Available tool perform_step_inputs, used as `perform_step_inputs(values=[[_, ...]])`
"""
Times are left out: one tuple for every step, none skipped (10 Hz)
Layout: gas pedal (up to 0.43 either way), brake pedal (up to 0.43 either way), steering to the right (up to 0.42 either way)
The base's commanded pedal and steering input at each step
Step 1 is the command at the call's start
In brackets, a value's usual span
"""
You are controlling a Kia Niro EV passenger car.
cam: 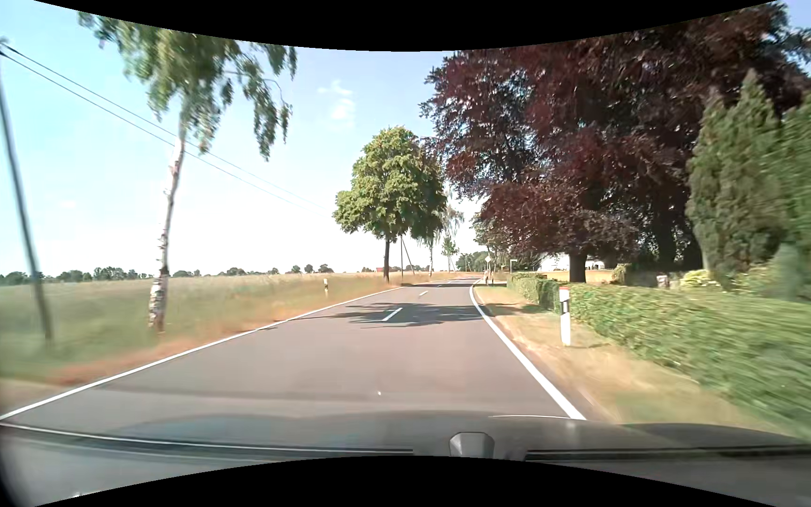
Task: Follow the waypoints while adhering to traffic rules and regulations
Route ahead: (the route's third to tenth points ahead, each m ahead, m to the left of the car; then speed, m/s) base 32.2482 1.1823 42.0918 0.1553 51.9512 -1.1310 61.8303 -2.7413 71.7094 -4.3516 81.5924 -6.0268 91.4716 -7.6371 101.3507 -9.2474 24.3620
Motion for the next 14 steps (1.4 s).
perform_step_inputs(values=[[0.28,0.006,0.022],[0.28,0.006,0.022],[0.28,0.006,0.022],[0.28,0.006,0.022],[0.28,0.006,0.022],[0.28,0.006,0.021],[0.28,0.006,0.021],[0.28,0.006,0.02],[0.28,0.006,0.02],[0.28,0.006,0.02],[0.28,0.006,0.02],[0.28,0.006,0.02],[0.28,0.006,0.019],[0.28,0.006,0.019]])
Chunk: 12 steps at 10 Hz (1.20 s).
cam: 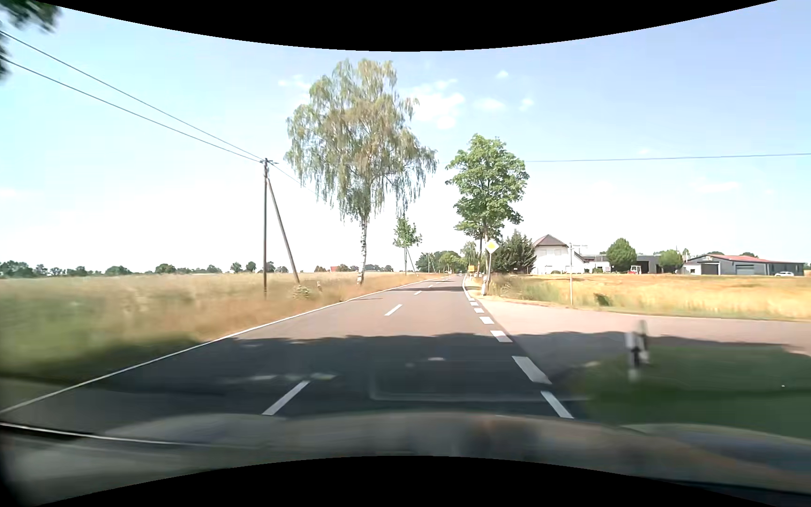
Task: Follow the waypoints while adhering to traffic rules and regulations
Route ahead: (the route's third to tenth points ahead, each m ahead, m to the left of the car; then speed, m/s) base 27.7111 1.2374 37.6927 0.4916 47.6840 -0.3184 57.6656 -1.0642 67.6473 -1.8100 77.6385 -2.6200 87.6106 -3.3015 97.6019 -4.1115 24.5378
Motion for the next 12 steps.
perform_step_inputs(values=[[0.28,0.006,0.018],[0.28,0.006,0.018],[0.28,0.006,0.018],[0.28,0.006,0.015],[0.28,0.006,0.012],[0.28,0.006,0.011],[0.28,0.006,0.011],[0.28,0.006,0.011],[0.28,0.006,0.01],[0.28,0.006,0.01],[0.287,0.006,0.009],[0.287,0.006,0.009]])
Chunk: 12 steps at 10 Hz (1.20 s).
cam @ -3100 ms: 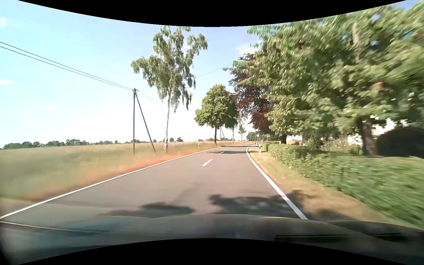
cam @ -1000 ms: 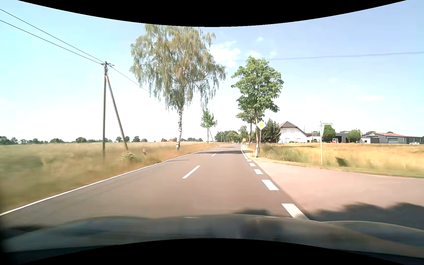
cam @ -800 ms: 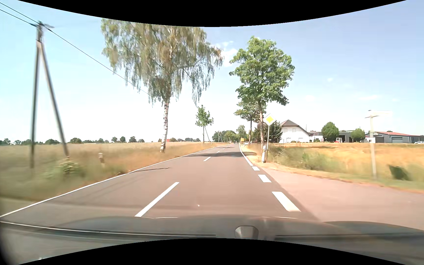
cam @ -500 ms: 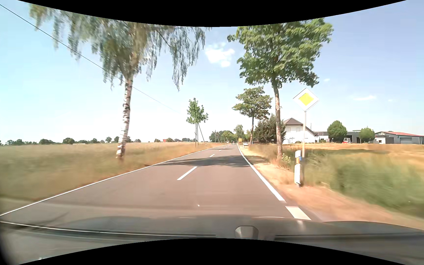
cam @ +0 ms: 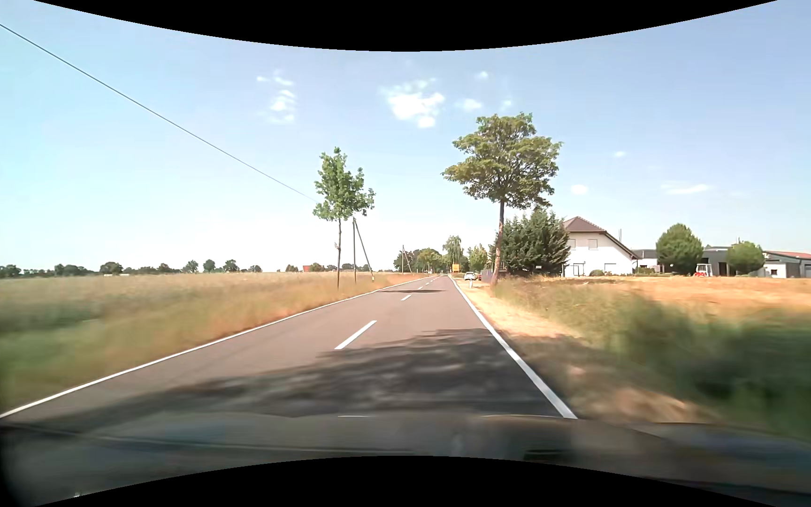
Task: Follow the waypoints while adhering to traffic rules and regulations
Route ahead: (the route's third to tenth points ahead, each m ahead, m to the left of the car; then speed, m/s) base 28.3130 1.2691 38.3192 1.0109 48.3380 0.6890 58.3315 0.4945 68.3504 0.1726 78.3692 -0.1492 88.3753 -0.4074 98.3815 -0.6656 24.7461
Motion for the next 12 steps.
perform_step_inputs(values=[[0.287,0.006,0.009],[0.287,0.006,0.009],[0.287,0.006,0.009],[0.287,0.006,0.009],[0.299,0.006,0.008],[0.299,0.006,0.008],[0.299,0.006,0.008],[0.299,0.006,0.007],[0.299,0.006,0.007],[0.299,0.006,0.007],[0.299,0.006,0.006],[0.299,0.006,0.006]])
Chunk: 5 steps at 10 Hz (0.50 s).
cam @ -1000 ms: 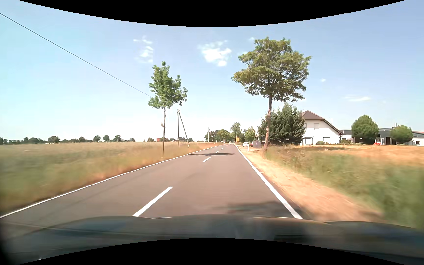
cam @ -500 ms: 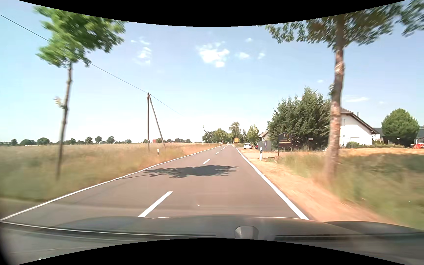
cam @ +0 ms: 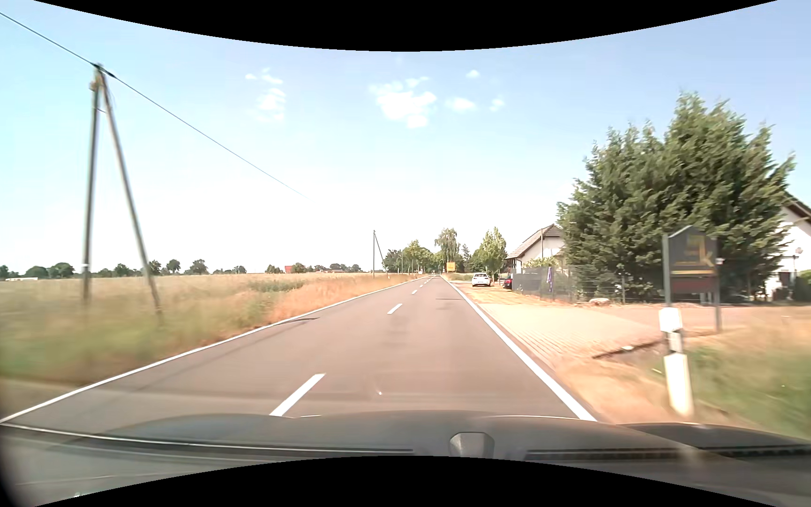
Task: Follow the waypoints while adhering to traffic rules and regulations
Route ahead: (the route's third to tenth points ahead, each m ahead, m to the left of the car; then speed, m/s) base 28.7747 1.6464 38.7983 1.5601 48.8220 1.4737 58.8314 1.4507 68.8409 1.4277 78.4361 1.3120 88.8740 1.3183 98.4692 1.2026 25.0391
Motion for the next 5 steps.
perform_step_inputs(values=[[0.299,0.006,0.006],[0.299,0.006,0.005],[0.299,0.006,0.005],[0.299,0.006,0.004],[0.299,0.006,0.004]])
